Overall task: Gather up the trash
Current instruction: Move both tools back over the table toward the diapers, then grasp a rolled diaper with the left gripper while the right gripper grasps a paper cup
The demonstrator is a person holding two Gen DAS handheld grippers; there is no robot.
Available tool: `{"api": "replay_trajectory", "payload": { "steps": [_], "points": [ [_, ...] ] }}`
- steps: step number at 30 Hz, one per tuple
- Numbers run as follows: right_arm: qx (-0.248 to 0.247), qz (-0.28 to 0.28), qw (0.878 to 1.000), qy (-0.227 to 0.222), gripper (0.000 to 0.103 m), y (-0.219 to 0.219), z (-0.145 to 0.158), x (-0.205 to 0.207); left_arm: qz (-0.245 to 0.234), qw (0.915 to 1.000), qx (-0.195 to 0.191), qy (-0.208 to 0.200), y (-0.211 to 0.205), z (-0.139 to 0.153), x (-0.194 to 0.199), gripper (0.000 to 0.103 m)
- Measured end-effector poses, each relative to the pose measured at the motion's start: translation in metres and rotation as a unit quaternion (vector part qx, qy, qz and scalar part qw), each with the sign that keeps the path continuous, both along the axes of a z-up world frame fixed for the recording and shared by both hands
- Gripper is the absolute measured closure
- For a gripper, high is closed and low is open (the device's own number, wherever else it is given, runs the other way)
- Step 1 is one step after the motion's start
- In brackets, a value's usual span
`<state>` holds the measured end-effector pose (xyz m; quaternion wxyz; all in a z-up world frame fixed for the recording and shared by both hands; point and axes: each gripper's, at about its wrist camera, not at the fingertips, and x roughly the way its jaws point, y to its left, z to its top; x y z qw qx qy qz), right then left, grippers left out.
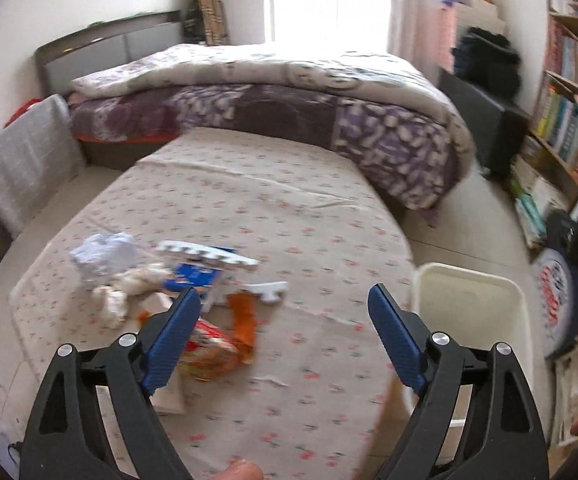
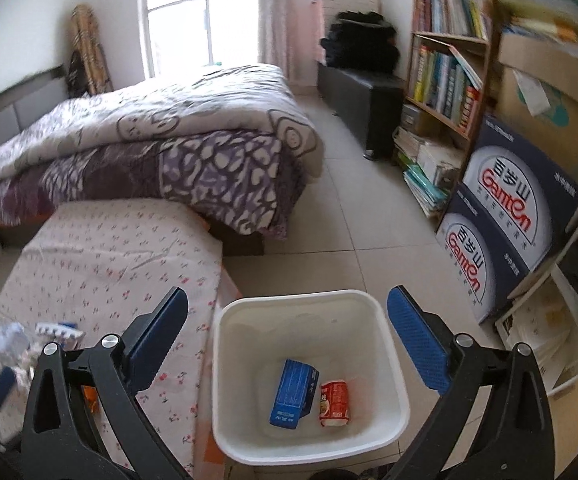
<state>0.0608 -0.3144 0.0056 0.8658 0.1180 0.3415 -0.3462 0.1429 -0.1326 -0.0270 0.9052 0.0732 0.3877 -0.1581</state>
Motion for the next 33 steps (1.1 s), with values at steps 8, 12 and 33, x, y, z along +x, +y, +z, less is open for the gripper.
{"api": "replay_trajectory", "payload": {
  "steps": [8, 12, 33],
  "points": [
    [0.011, 0.031, 0.999, 0.022, 0.007, 0.035, -0.012, 0.032, 0.074, 0.9957, 0.048, 0.027, 0.05, -0.017, 0.045, 0.016],
    [0.031, 0.048, 0.998, 0.032, 0.007, 0.052, -0.021, 0.05, 0.139, 0.9863, 0.057, 0.068, 0.092, -0.033, 0.08, 0.016],
    [0.076, 0.151, 0.981, 0.094, 0.007, 0.117, -0.057, 0.104, 0.225, 0.9348, -0.082, 0.262, 0.189, -0.124, 0.15, 0.041]
  ]
}}
